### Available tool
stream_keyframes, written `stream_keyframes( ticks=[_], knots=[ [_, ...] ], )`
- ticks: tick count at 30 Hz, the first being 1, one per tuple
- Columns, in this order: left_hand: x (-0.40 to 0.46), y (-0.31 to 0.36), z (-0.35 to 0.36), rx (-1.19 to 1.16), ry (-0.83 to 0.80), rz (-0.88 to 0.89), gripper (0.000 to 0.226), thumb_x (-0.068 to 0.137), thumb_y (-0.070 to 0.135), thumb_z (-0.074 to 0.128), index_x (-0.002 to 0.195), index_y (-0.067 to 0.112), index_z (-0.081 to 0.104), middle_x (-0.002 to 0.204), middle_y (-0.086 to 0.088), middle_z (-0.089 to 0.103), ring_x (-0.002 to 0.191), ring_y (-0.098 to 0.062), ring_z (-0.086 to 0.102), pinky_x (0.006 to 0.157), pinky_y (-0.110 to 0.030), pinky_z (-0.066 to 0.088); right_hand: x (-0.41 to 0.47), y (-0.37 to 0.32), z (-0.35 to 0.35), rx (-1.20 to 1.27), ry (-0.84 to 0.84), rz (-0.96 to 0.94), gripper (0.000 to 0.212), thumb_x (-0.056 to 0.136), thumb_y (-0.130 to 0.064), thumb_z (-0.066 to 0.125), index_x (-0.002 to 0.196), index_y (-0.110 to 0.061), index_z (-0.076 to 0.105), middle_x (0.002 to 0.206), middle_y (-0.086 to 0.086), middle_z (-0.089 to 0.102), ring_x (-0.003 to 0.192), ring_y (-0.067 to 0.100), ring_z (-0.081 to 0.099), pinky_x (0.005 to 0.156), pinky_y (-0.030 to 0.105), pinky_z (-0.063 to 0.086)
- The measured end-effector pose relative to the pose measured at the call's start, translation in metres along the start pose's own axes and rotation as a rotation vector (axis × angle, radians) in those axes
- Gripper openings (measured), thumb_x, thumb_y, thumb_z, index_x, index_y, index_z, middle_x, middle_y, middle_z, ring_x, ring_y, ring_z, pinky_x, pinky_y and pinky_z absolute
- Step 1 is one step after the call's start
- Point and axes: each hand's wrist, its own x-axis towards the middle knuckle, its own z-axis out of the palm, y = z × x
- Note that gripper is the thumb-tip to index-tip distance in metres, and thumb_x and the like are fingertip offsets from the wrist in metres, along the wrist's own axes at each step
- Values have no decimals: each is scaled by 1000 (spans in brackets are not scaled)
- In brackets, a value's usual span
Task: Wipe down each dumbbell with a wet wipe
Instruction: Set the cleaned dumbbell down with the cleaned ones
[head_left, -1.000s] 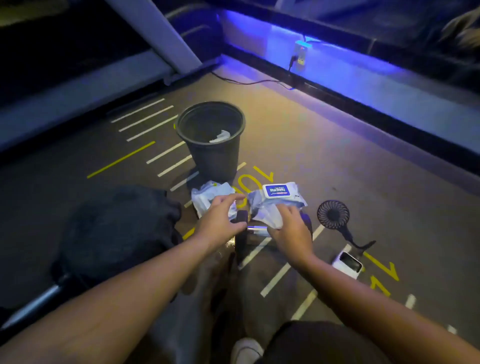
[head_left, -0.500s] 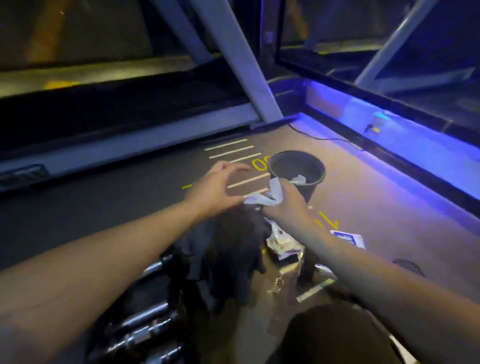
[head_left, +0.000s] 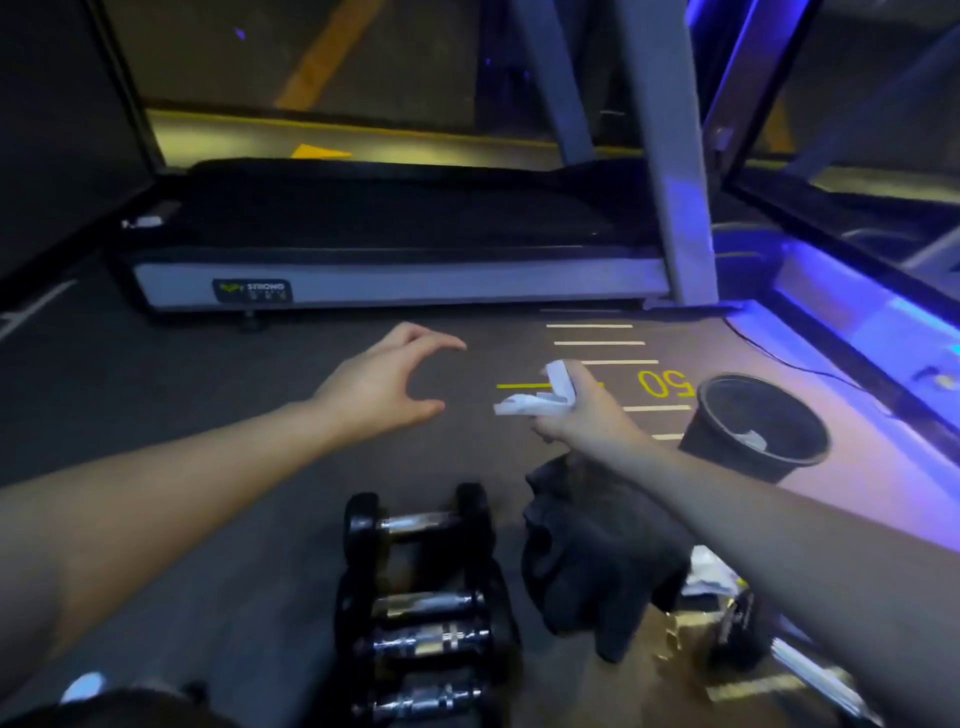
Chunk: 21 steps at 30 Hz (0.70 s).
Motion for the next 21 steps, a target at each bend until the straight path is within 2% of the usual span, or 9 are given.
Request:
stream_keyframes(
  ticks=[2, 4, 8, 10, 12, 15, 17, 19, 21],
  knots=[
    [-10, -17, 6, -7, -5, -30, 66, 86, 39, 73, 140, 54, 39, 144, 21, 35, 124, -6, 48, 93, -33, 48, 5, -2, 22, -31, -21, 15, 45, 68, -24, 68, 104, -34, 43, 98, -15, 70, 87, 10, 61, 61, 25, 44],
    [-19, -32, 15, -17, -16, -68, 66, 86, 40, 73, 139, 55, 39, 144, 20, 35, 126, -7, 47, 94, -34, 48, 10, 2, 42, -31, -41, 26, 43, 72, -20, 68, 101, -37, 42, 109, -13, 66, 92, 2, 61, 57, 25, 46],
    [-34, -47, 36, -57, -67, -112, 64, 85, 38, 73, 138, 54, 42, 143, 18, 37, 127, -8, 48, 97, -32, 46, 4, 17, 71, 21, -77, 35, 49, 74, -18, 69, 112, -36, 44, 110, -12, 63, 100, 0, 61, 48, 30, 52],
    [-41, -46, 43, -73, -106, -124, 64, 84, 38, 74, 137, 53, 43, 141, 17, 39, 126, -9, 48, 100, -33, 46, -2, 26, 79, 49, -85, 47, 50, 70, -25, 69, 113, -35, 45, 109, -17, 63, 109, -5, 60, 62, 32, 56],
    [-48, -42, 47, -71, -159, -136, 64, 82, 39, 74, 135, 56, 42, 138, 17, 40, 124, -9, 49, 100, -36, 47, -10, 34, 86, 83, -79, 67, 49, 65, -32, 68, 109, -31, 47, 105, -20, 63, 111, -9, 59, 80, 29, 53],
    [-59, -29, 54, -50, -220, -146, 66, 79, 41, 74, 132, 58, 41, 133, 16, 41, 119, -10, 52, 99, -39, 47, -25, 42, 96, 140, -99, 93, 47, 70, -26, 73, 109, -28, 47, 104, -21, 61, 113, -4, 59, 89, 26, 50],
    [-65, -19, 60, -31, -240, -149, 68, 78, 41, 74, 135, 55, 41, 133, 13, 41, 108, -10, 53, 96, -35, 48, -39, 47, 101, 121, -112, 97, 57, 58, -43, 74, 105, -30, 46, 107, -18, 59, 108, -2, 60, 89, 27, 50],
    [-75, -12, 70, -1, -266, -157, 70, 78, 43, 74, 139, 51, 41, 133, 12, 42, 98, -8, 50, 89, -30, 47, -52, 61, 106, -39, -116, 63, 54, 56, -51, 68, 99, -29, 45, 104, -8, 58, 100, 7, 61, 87, 34, 52],
    [-90, -12, 83, -2, -313, -187, 72, 76, 43, 75, 140, 50, 41, 130, 13, 42, 98, -9, 52, 89, -29, 48, -66, 75, 111, -212, -158, 23, 43, 64, -45, 66, 97, -31, 41, 102, -5, 53, 97, 18, 57, 85, 41, 51]
  ],
)
